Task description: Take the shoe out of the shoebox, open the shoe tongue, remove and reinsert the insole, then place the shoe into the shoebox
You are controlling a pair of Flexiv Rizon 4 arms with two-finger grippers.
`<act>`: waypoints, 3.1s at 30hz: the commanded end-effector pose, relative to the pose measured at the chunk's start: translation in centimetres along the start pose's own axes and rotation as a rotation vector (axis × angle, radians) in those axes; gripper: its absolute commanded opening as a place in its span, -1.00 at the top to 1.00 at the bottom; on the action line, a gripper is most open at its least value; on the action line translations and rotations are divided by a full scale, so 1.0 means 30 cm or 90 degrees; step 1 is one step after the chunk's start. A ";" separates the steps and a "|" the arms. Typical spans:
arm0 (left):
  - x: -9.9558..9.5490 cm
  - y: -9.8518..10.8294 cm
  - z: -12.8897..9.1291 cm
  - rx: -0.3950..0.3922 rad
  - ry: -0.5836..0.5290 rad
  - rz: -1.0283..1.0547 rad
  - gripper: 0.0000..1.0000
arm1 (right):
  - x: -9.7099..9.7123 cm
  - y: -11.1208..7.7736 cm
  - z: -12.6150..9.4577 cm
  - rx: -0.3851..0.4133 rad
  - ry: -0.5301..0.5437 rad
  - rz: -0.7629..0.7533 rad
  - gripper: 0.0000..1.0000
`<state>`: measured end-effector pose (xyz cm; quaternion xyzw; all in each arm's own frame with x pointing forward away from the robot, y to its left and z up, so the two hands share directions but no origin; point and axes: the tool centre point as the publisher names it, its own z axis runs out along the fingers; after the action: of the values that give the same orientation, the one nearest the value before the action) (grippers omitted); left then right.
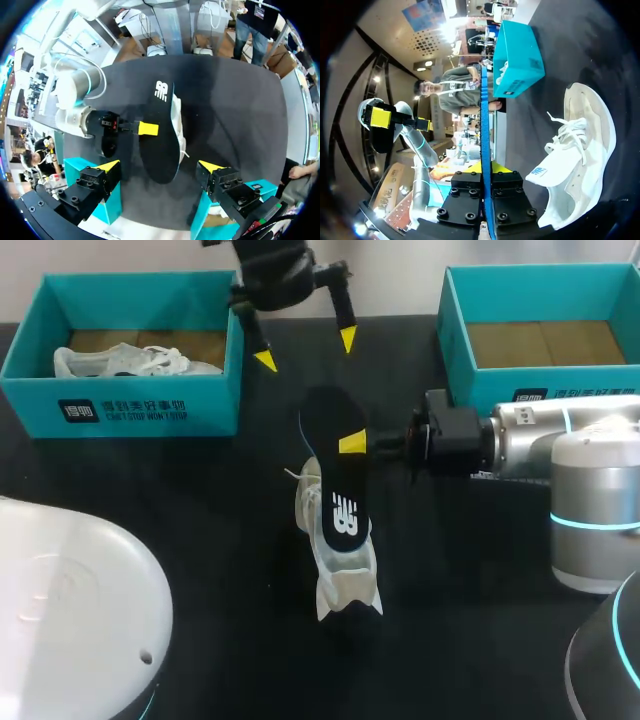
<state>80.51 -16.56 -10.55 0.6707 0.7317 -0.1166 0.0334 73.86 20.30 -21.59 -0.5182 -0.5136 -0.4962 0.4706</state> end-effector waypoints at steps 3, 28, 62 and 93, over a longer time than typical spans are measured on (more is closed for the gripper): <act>-0.041 0.013 -0.009 0.002 0.272 -0.008 -1.00 | 0.001 -0.002 0.005 -0.001 -0.002 0.001 1.00; 0.242 -0.096 -0.041 -0.074 -0.343 -0.078 -1.00 | 0.001 -0.002 0.005 -0.001 -0.002 0.001 1.00; 0.322 -0.172 -0.075 -0.037 -0.813 -0.064 -1.00 | 0.001 -0.002 0.005 -0.001 -0.002 0.001 1.00; 0.325 -0.177 0.059 -0.091 -0.955 -0.068 -1.00 | 0.001 -0.002 0.005 -0.001 -0.002 0.001 1.00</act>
<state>74.32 -7.47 -12.89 0.4218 0.5811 -0.4913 0.4930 73.85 20.31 -21.55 -0.5188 -0.5133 -0.4959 0.4707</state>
